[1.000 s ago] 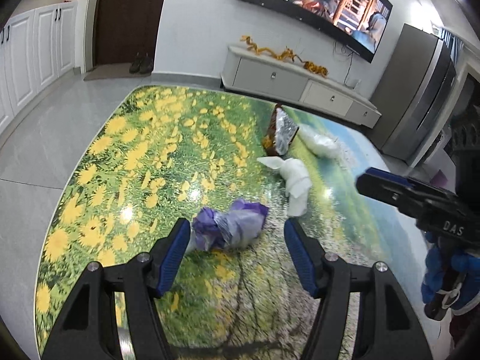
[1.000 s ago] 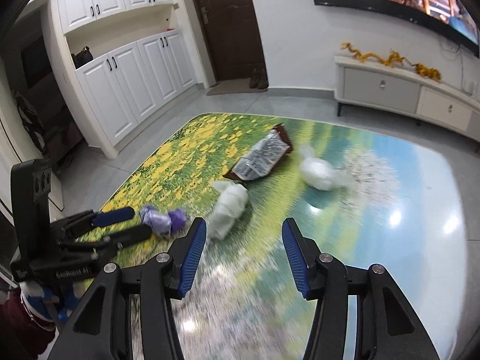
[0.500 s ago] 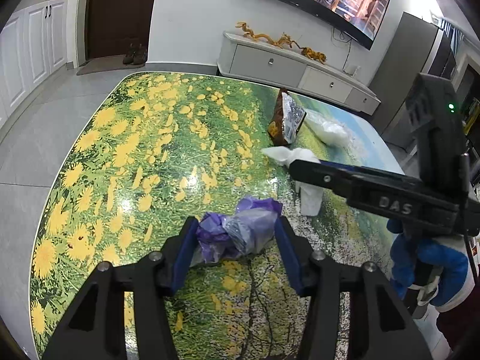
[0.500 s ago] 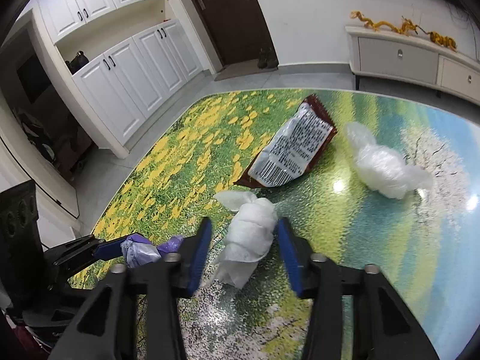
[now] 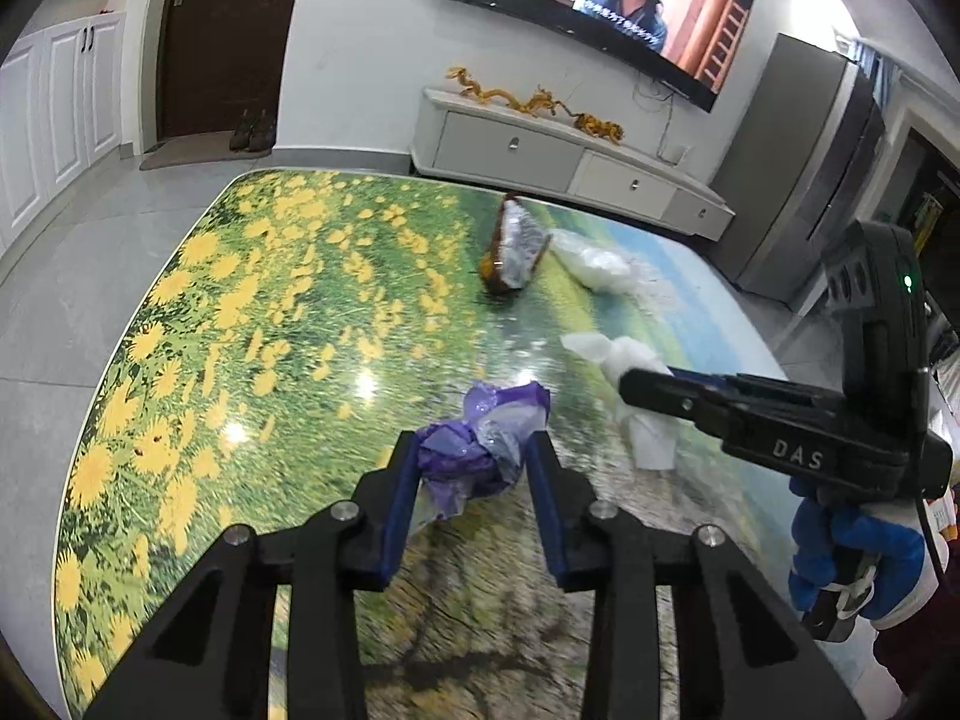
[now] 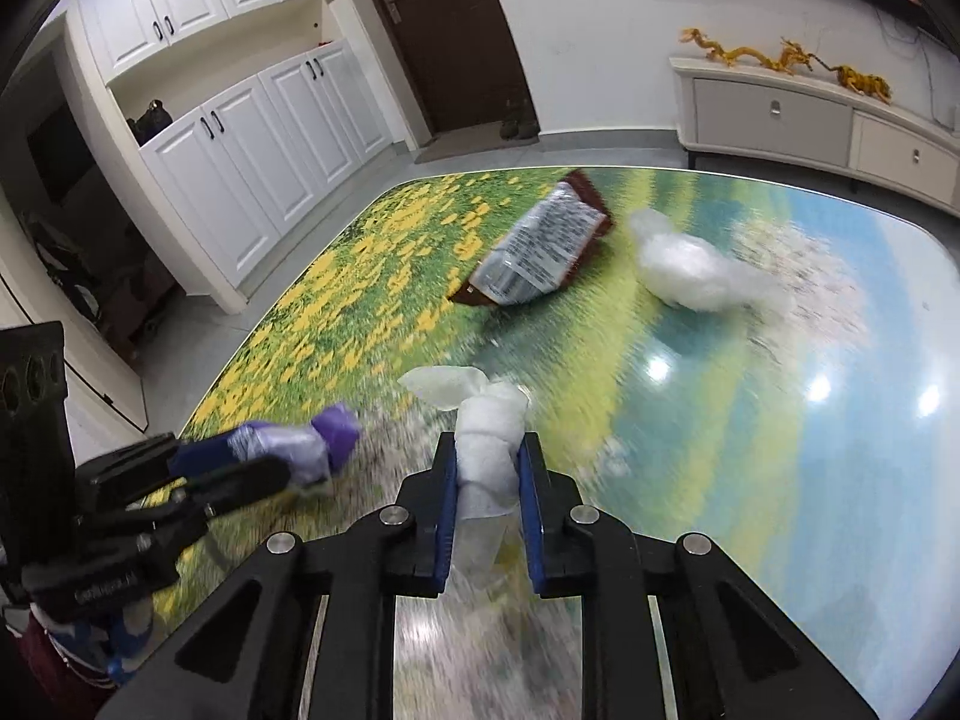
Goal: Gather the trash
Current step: 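Carry the tissue and glove over the bin and open both grippers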
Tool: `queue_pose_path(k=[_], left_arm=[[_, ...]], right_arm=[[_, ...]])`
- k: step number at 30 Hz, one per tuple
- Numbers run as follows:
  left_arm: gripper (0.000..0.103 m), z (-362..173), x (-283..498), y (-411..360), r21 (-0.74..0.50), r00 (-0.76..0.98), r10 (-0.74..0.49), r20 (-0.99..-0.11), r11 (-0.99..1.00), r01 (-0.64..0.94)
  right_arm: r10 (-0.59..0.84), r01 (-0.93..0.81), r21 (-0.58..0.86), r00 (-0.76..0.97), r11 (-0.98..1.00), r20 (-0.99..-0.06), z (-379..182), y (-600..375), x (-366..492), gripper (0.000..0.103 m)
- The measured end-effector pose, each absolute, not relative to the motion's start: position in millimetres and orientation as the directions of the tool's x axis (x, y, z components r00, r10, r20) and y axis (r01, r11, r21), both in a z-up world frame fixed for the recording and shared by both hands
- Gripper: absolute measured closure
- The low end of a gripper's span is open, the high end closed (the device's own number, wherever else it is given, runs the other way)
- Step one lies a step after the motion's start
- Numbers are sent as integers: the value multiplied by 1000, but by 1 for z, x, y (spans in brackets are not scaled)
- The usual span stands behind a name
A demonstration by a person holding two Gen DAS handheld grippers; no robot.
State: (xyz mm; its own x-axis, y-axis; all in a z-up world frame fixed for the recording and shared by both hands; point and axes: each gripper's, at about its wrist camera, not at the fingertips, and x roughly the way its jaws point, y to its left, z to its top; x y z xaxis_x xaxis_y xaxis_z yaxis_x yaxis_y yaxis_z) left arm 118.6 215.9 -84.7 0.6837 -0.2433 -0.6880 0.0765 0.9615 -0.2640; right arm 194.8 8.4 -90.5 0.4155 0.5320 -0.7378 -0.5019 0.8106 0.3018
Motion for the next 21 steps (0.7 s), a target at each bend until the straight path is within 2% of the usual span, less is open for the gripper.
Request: queue_pose_path(k=[11,21], left_arm=[[71,-44,83,181,-261,735,-281,-617,954,146],[71,1,60,127,-242,755,-361,-547,932,270]], right_arm=[[475,-428,267,509,863,-718,-58,-69,129,85],[396,-329,230,645,916,-654,-15,-150,70,85]])
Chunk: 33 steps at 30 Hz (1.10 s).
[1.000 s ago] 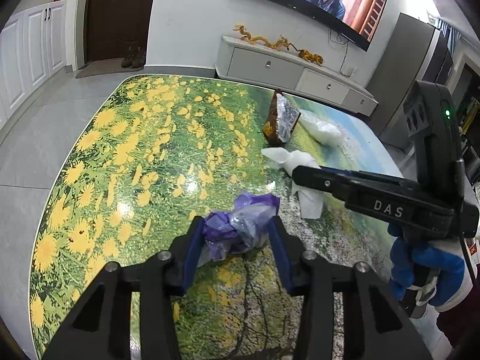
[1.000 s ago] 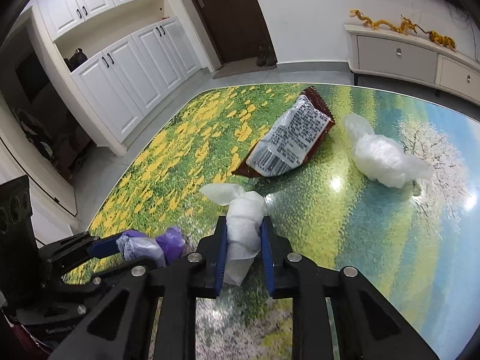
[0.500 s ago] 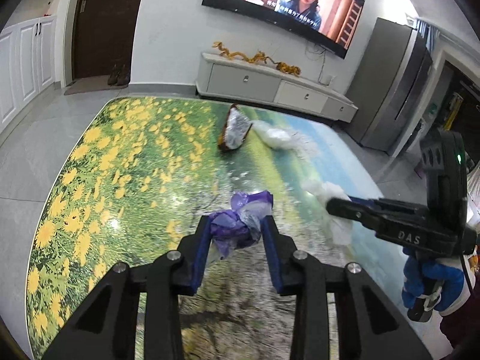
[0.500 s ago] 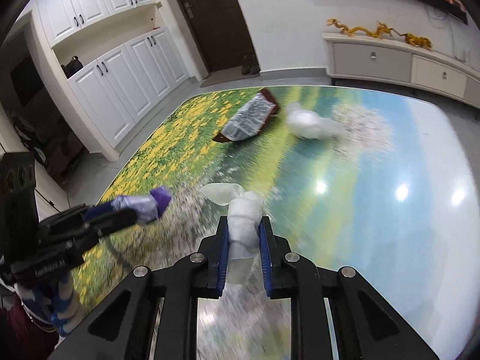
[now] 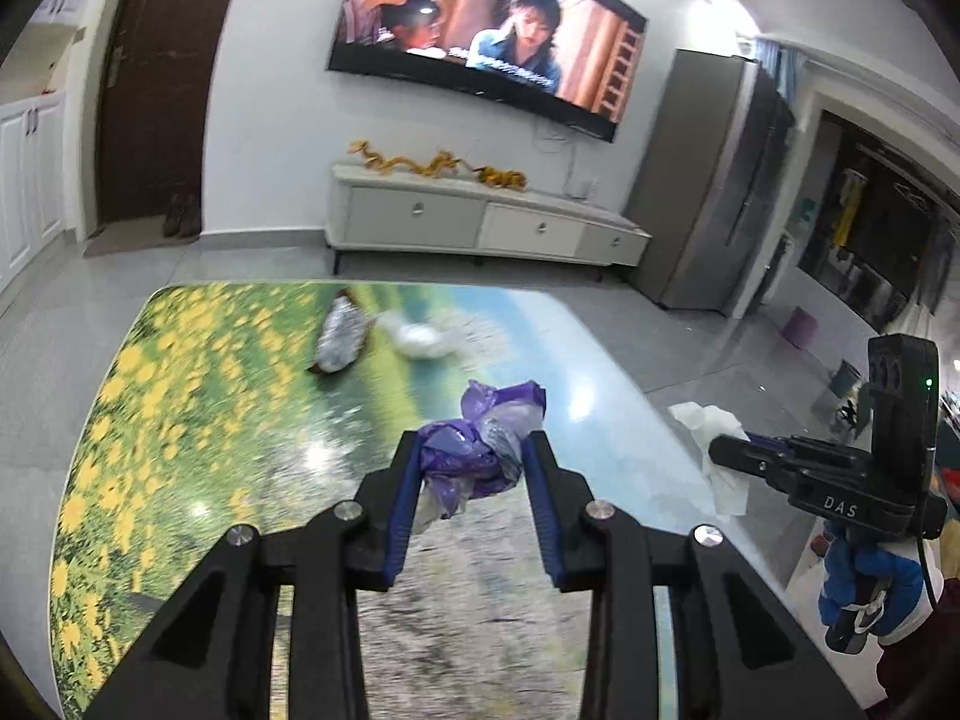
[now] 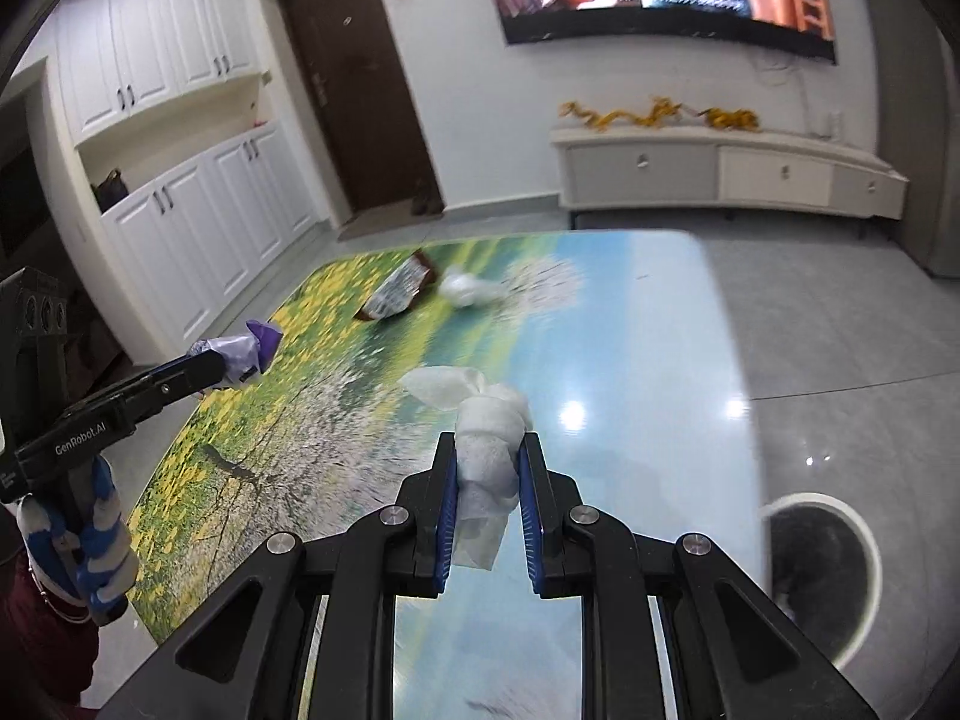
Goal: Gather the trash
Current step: 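Carry the tissue and glove over the bin and open both grippers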
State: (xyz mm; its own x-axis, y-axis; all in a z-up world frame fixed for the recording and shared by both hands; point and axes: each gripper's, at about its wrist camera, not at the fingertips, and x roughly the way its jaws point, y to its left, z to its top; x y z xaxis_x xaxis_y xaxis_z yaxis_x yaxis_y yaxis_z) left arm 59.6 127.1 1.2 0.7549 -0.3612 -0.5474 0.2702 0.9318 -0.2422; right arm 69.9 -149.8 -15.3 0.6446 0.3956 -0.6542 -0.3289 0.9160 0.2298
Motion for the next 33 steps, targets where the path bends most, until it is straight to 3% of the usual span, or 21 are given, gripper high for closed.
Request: queue_pose_path(k=[14,33], left_arm=[[71,18,76,-11,-180,644,-495,-584,852,492],[69,-60,140,-213,-188,344,-534,-773,710,679]], right_arm=[[247,-79,286,744,955,-620,-20,-287,35,84],[182,182,403,679,897,-711,-116,-409,61,83]])
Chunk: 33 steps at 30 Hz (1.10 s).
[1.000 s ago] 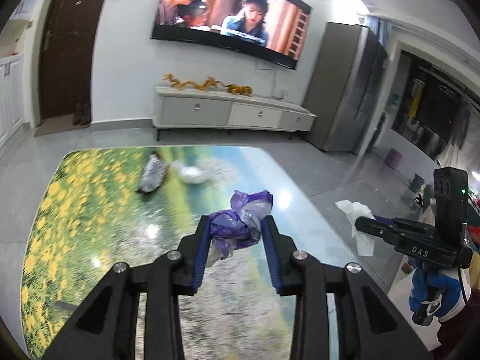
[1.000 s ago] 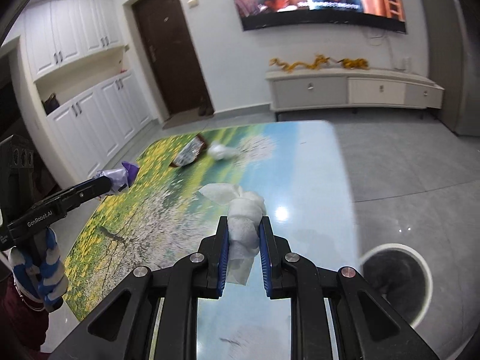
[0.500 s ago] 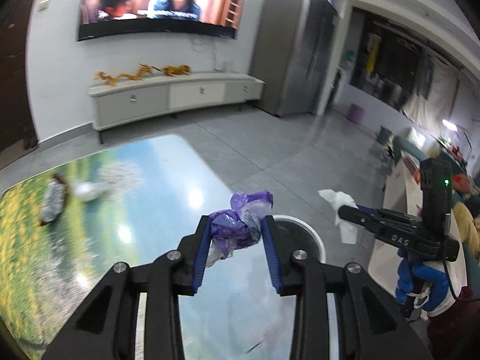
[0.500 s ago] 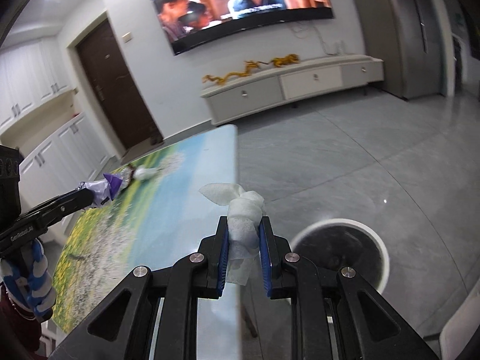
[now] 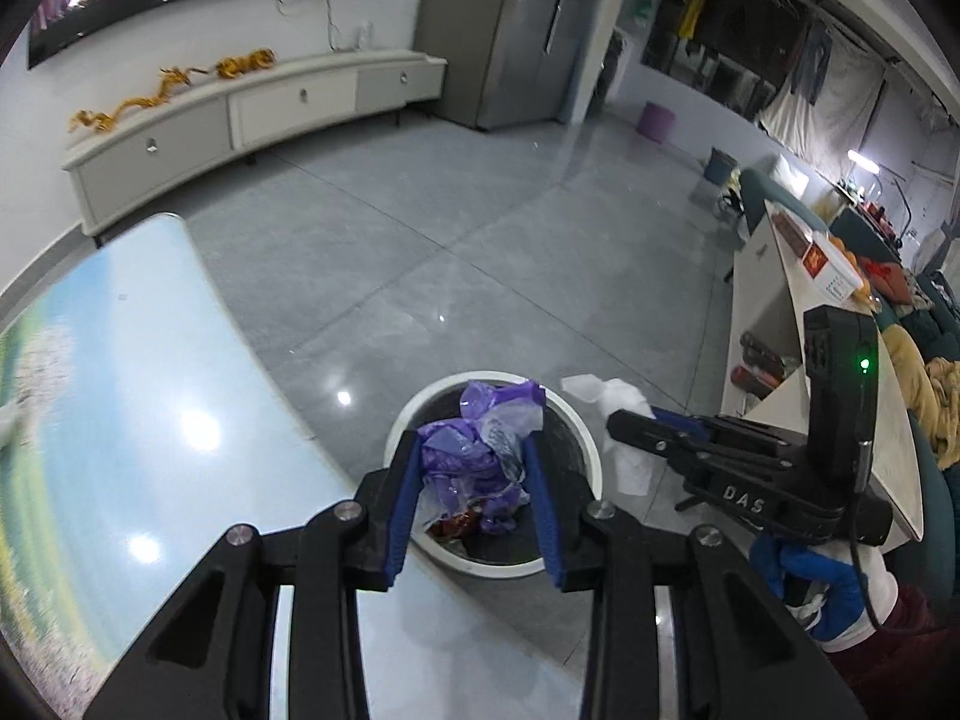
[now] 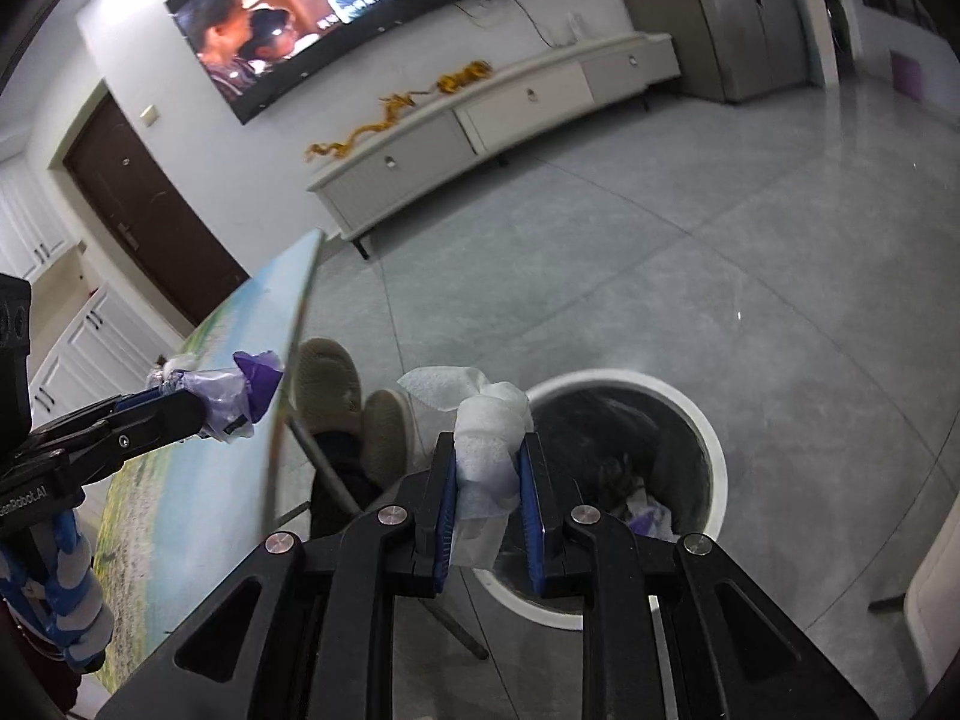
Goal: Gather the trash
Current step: 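Carry the tissue and glove over the bin and open both grippers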
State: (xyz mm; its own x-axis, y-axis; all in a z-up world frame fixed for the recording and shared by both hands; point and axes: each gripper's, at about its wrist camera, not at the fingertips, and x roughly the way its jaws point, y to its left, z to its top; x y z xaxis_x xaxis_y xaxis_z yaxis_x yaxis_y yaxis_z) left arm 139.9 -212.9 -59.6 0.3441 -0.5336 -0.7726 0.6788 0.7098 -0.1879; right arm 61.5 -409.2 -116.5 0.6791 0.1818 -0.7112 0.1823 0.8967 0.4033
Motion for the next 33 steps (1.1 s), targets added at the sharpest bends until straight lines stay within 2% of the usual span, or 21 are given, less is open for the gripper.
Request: queue_pose_path(k=[11,15,18,26,33], left_arm=[[67,-97,173,-267,-251,254,-536,-805,695,674],[49,-100,178,-281,-256,253,-541,-802,694,672],[49,-99,176,-285,-243,261,-538,-801,692,680],[49,-87,164,-271,-193,322,-521,-790,711,676],[49,-76,147,-235,-85,444,-444,-779,775,626]], right_arm=[[166,251,401,631,881,-758,-156,-435,84,78],[149,280,398,625,874,-766,-163,-443,88,65],[135,296,394,625,870,-768,-166,-449,86,61],[127,289,388,637,875,-760,-161,-446,82,60],[120,225,346,658,911,-743,-140,-419,84,60]])
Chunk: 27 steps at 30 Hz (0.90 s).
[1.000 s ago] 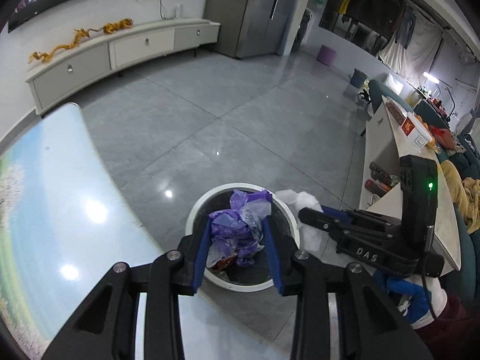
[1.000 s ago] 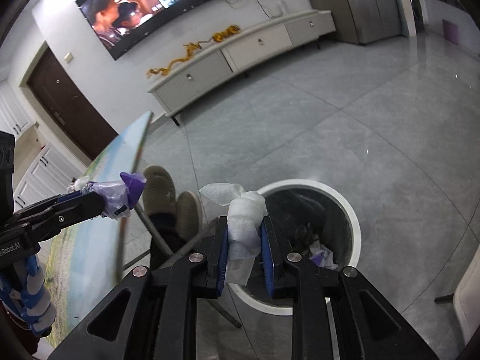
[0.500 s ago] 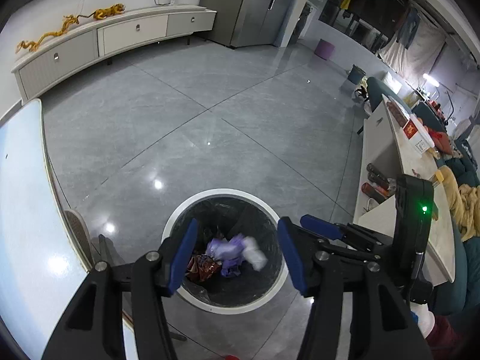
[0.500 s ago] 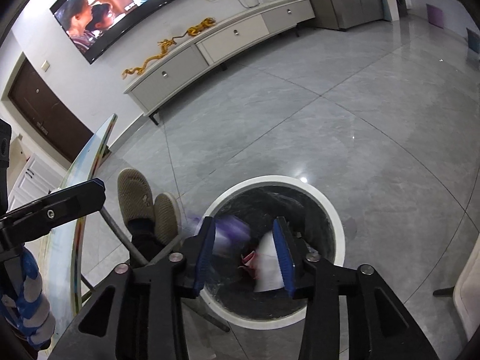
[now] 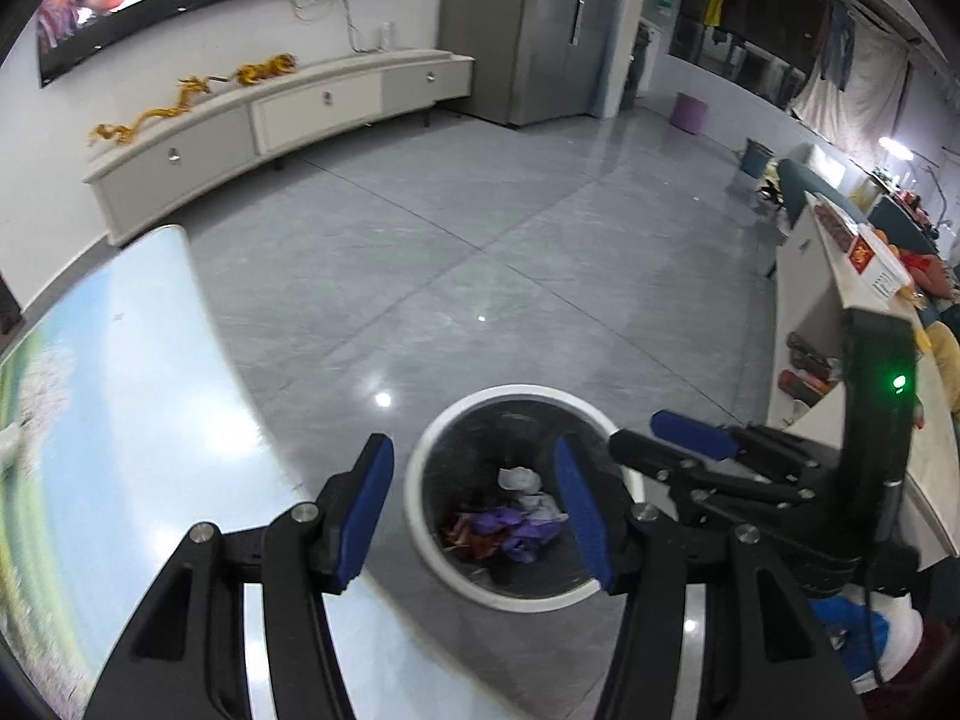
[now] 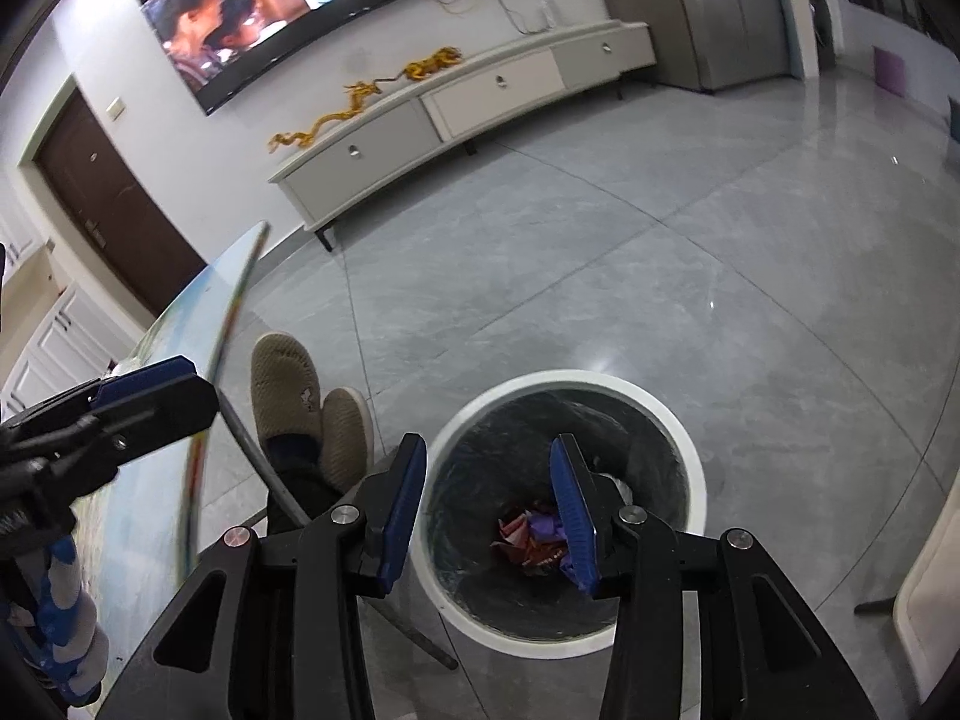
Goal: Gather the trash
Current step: 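Carry the tissue and glove over the bin and open both grippers, then move both open grippers back over the wrapper and plastic bag on the table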
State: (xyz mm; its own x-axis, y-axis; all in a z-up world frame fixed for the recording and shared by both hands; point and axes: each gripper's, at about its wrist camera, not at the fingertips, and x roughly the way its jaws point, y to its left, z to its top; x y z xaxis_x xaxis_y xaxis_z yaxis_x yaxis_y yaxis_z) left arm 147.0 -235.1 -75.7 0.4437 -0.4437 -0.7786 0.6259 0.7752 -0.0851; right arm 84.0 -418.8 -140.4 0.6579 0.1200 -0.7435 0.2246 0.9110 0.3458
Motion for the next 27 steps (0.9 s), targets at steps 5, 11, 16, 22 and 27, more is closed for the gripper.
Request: queue_pose_path(k=[5,11,16,22,27], left_arm=[[49,-72,141,-202,-67,491,-414,-767,812,580],[44,-65,129,-160,-71,533,-383,-754,855,514],[39,-57,120,-133,-76,570,-366,-736,880,468],[38,-41,109,-101,-60,629,-339,-700,905,422],[37,-30,98,-81,-57,666,-328,-670,917,395]], right_arm=[[135,170,333,678,927,-722,-121,-395,84,58],[152,106,312,699,944,-699,-97,-366,80,55],[173,58,300,709,952,-683,-81,-342,77,54],[199,-5,281,717,960,-668,-65,-310,72,53],[213,-43,265,723,963,-657,-52,-288,69,53]])
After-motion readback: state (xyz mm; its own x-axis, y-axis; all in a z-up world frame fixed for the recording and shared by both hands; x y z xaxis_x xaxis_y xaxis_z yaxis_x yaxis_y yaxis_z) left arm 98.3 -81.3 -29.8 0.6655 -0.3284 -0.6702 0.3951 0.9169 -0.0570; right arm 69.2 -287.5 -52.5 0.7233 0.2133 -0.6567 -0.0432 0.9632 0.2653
